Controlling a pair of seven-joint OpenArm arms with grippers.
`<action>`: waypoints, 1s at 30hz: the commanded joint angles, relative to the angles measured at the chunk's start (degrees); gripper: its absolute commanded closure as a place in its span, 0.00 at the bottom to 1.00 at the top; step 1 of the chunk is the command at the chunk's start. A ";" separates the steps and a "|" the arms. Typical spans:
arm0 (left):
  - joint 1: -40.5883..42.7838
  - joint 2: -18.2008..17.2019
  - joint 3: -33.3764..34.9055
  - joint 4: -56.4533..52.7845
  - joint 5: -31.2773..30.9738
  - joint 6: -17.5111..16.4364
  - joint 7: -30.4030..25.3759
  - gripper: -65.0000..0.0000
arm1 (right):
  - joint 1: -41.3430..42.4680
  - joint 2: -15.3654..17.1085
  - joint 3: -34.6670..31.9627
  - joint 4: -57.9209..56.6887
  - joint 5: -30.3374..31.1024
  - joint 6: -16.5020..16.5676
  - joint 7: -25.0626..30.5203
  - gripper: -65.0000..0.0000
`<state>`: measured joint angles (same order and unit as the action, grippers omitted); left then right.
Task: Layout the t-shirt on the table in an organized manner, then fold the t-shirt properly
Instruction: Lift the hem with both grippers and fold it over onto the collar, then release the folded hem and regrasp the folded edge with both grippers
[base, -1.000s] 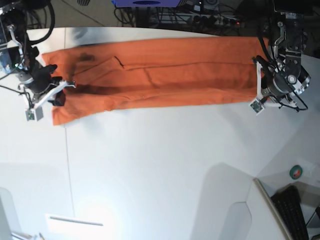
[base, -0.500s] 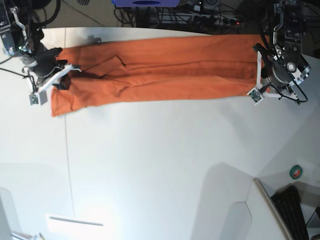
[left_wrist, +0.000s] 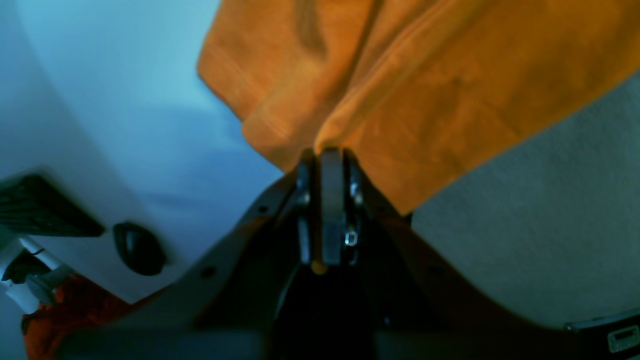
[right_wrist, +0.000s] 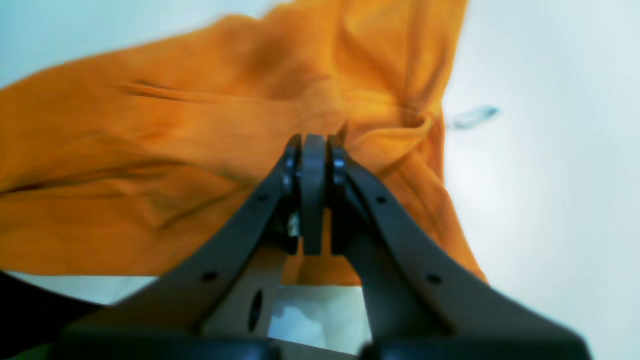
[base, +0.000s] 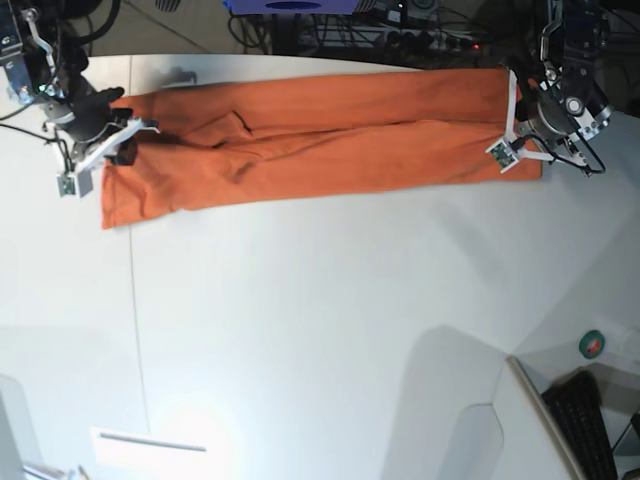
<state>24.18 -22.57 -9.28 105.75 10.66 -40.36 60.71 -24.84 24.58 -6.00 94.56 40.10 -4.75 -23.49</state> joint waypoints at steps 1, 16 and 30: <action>0.47 -0.86 -0.35 0.84 0.73 0.36 0.26 1.00 | 0.80 0.70 0.33 0.34 0.12 -0.04 1.20 1.00; 1.44 -0.77 -0.88 0.66 0.73 0.36 0.26 1.00 | 0.18 0.26 0.24 -0.10 0.56 -0.04 1.02 0.87; 0.21 6.08 -20.04 4.27 -8.50 0.36 -0.09 0.92 | -0.26 0.17 -0.20 6.67 0.21 0.14 1.11 0.70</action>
<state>24.14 -15.75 -29.08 109.30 1.43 -39.72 60.66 -25.34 24.25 -6.39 100.42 40.12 -4.95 -23.64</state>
